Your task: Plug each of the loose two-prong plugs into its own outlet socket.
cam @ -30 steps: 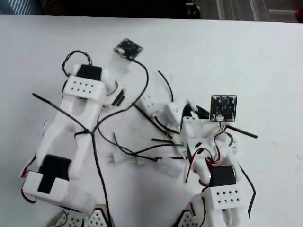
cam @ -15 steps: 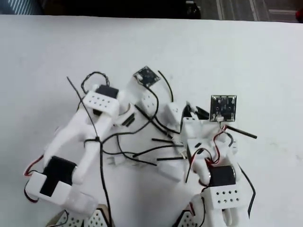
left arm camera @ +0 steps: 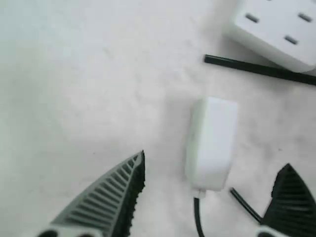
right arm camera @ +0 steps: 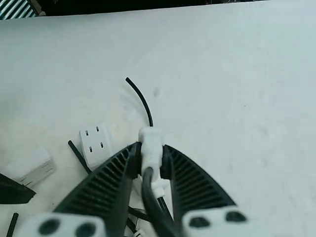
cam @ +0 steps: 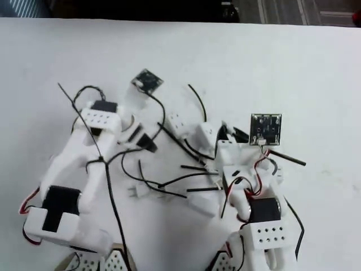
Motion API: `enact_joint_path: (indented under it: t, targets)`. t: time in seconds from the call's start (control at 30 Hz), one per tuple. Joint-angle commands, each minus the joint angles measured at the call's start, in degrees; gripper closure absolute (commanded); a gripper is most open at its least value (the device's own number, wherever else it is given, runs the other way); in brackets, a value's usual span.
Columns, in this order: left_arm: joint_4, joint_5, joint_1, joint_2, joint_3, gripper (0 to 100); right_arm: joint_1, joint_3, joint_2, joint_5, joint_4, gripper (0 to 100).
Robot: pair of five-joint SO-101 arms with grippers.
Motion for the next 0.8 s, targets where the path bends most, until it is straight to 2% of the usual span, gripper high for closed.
enact_joint_path:
  t: [0.0, 0.27, 0.43, 0.5, 0.77]
  targets:
    - [-4.1, -0.3, -4.5, -3.2, -0.1, 61, 0.0, -0.4, -0.4, -0.1, -1.2, 98.1]
    - [-9.5, 0.0, -10.4, -2.4, -0.2, 62, 0.0, -0.4, -0.4, -0.1, -1.2, 98.1]
    - [-13.3, -0.4, -12.7, 4.4, -0.4, 65, 0.0, -0.4, -0.4, -0.1, -1.2, 98.1]
    - [-12.0, -0.4, -13.5, 7.5, -2.7, 65, 0.0, -0.4, -0.4, -0.1, -1.2, 98.1]
    - [3.9, 0.0, -14.4, 9.2, -17.1, 65, 0.0, -0.4, -0.4, -0.1, -1.2, 98.1]
